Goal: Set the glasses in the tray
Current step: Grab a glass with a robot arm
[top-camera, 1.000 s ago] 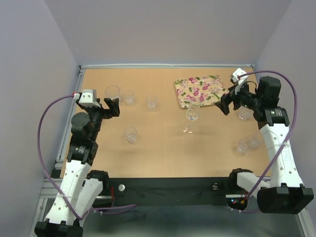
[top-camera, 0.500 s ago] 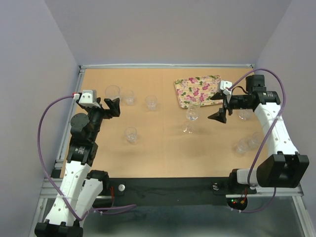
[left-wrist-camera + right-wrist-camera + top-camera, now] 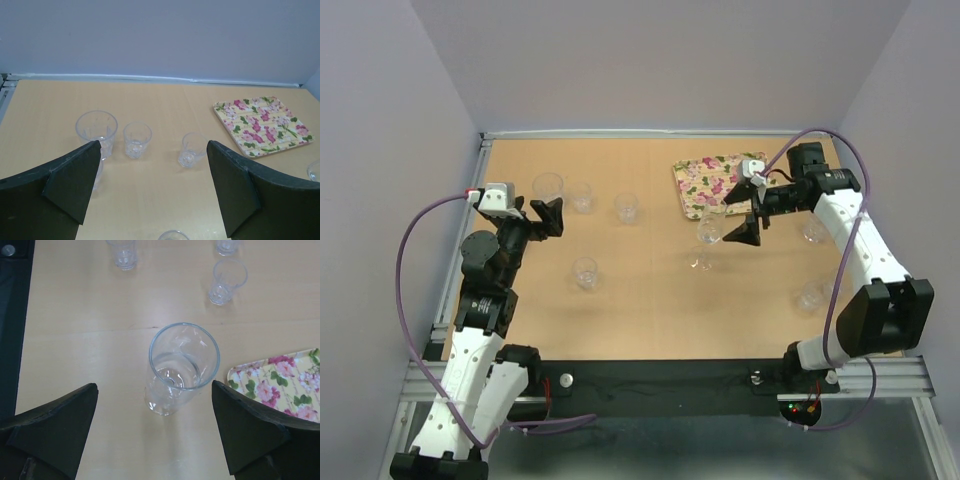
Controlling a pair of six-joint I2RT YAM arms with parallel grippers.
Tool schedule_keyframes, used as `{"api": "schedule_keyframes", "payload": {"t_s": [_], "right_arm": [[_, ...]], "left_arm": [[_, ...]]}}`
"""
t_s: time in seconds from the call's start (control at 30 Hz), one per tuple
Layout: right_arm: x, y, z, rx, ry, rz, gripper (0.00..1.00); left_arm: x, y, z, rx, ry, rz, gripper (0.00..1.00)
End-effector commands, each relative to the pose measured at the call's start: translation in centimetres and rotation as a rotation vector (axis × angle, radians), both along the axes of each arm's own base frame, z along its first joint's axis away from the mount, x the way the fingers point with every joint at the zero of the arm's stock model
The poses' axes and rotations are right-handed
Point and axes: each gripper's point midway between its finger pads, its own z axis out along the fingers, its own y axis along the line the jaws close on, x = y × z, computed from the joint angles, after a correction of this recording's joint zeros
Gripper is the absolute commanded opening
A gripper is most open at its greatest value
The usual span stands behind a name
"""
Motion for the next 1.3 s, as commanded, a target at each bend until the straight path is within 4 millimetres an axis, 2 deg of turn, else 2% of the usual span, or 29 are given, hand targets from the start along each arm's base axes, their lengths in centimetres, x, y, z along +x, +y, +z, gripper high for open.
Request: {"api": "schedule_keyframes", "payload": {"t_s": [0.0, 0.17, 0.47, 0.87, 1.03, 1.07, 1.2, 1.27], "right_arm": [[0.3, 1.6, 1.7, 0.022, -0.023, 0.032, 1.0], [0.4, 2.7, 1.2, 0.017, -0.004, 0.057, 1.0], [1.3, 3.9, 1.8, 0.021, 0.021, 0.065, 0.98], [1.9, 4.6, 1.0, -0.046, 0.028, 0.029, 0.86], [2.3, 4.7, 0.7, -0.066, 0.022, 0.011, 0.7], [2.4, 4.7, 0.8, -0.064, 0.021, 0.008, 0.6], [2.6, 4.7, 1.2, -0.065, 0.007, -0.005, 0.41], [2.7, 4.6, 1.7, -0.064, -0.005, -0.013, 0.38]], "left_arm": [[-0.2, -0.4, 1.4, -0.012, -0.063, -0.02, 0.99], [-0.3, -0.5, 1.4, -0.013, -0.061, -0.027, 0.99], [-0.4, -0.7, 1.5, -0.014, -0.065, -0.035, 0.99], [-0.4, -0.7, 1.5, -0.017, -0.066, -0.039, 0.99], [-0.4, -0.7, 1.5, -0.016, -0.065, -0.037, 0.99], [-0.4, -0.7, 1.5, -0.016, -0.067, -0.038, 0.99], [-0.4, -0.6, 1.5, -0.016, -0.068, -0.035, 0.99], [-0.4, -0.7, 1.5, -0.016, -0.067, -0.037, 0.99]]}}
